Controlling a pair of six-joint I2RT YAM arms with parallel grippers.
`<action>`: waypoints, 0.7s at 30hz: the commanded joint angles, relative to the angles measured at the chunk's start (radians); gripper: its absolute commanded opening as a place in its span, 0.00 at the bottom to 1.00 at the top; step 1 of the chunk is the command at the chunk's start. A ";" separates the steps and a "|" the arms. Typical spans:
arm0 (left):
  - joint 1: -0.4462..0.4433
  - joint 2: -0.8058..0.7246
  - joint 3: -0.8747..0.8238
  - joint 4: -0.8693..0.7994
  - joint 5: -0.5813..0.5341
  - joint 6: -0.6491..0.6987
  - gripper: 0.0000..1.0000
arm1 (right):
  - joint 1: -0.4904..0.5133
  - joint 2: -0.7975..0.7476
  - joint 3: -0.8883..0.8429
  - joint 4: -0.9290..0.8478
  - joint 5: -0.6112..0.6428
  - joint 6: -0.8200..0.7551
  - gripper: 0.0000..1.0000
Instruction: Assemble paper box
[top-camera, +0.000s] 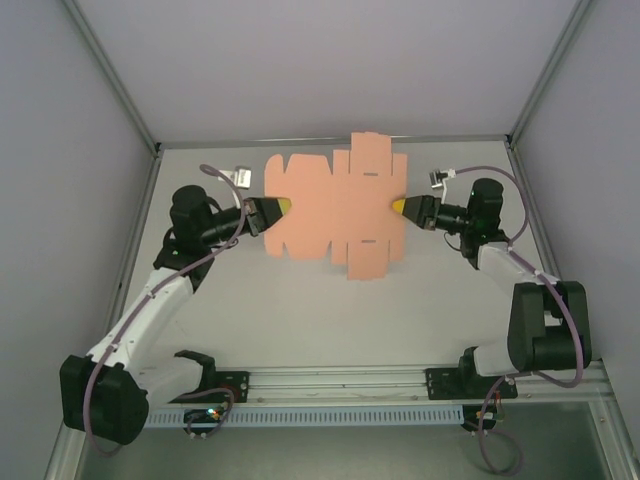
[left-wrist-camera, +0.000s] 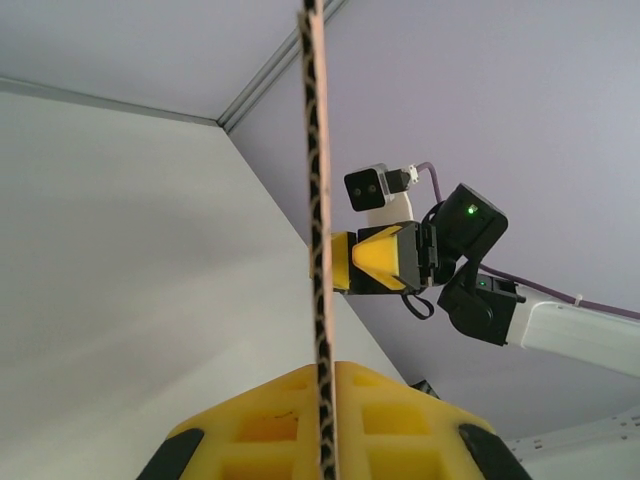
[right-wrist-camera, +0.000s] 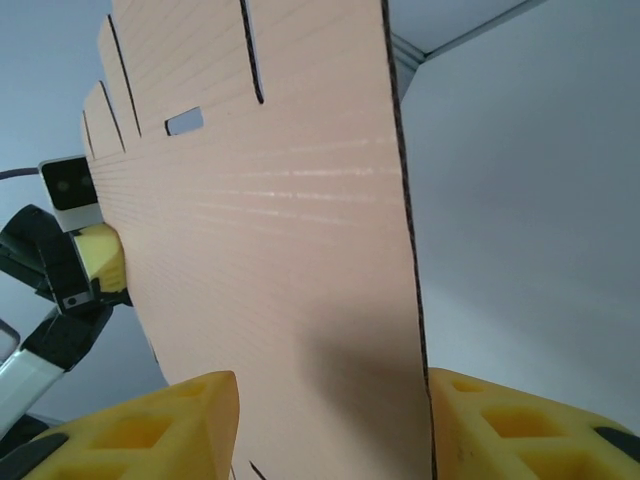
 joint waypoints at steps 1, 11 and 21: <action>0.007 -0.013 -0.016 0.056 -0.002 -0.018 0.00 | 0.000 -0.028 0.036 0.038 -0.074 0.032 0.49; 0.019 -0.007 -0.053 0.034 -0.068 0.009 0.00 | 0.014 -0.071 0.032 -0.047 -0.051 -0.017 0.19; 0.004 0.047 -0.090 0.018 -0.153 0.046 0.00 | 0.301 -0.172 0.335 -0.996 0.742 -0.615 0.04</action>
